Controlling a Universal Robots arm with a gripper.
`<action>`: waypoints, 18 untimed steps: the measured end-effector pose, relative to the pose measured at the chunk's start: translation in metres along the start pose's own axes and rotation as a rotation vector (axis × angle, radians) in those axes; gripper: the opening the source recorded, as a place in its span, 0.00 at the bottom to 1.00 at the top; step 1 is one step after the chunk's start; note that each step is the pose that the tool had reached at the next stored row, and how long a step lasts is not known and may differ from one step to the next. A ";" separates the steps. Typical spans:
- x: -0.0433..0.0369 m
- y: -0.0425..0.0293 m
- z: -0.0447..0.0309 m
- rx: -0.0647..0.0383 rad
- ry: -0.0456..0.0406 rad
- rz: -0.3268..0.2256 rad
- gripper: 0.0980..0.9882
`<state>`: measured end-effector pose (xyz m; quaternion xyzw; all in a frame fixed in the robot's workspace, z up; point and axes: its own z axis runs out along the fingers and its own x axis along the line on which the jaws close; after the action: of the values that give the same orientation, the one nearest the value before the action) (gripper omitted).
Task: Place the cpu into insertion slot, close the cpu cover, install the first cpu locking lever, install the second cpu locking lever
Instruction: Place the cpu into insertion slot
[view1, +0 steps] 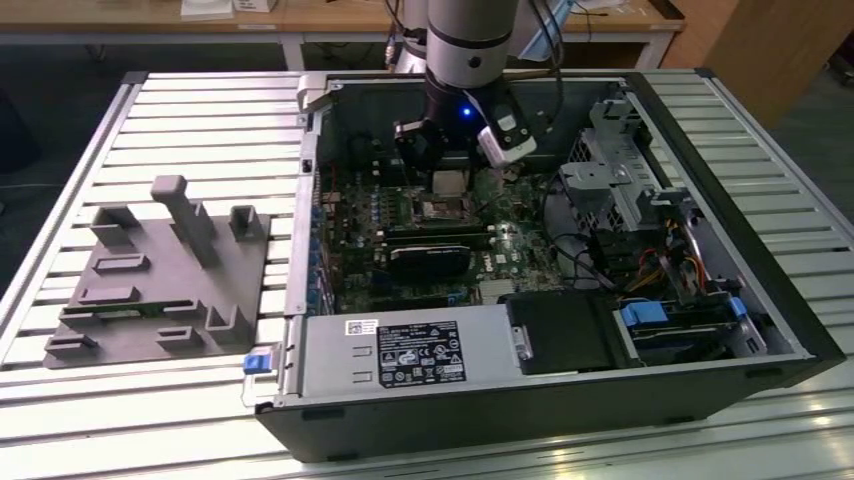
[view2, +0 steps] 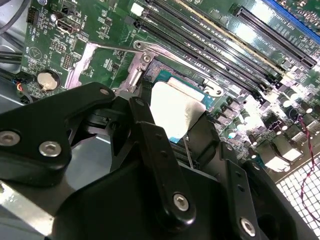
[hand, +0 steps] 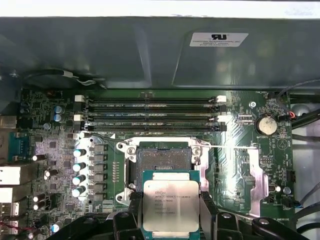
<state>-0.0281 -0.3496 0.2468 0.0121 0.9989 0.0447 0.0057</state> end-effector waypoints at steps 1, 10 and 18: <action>0.0000 0.0000 0.0000 0.000 -0.0001 0.000 0.50; 0.0000 0.0000 0.0005 0.001 -0.0089 0.098 0.50; 0.0000 -0.0001 0.0010 0.002 -0.0219 0.242 0.50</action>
<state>-0.0281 -0.3496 0.2458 0.1332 0.9901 0.0438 0.0111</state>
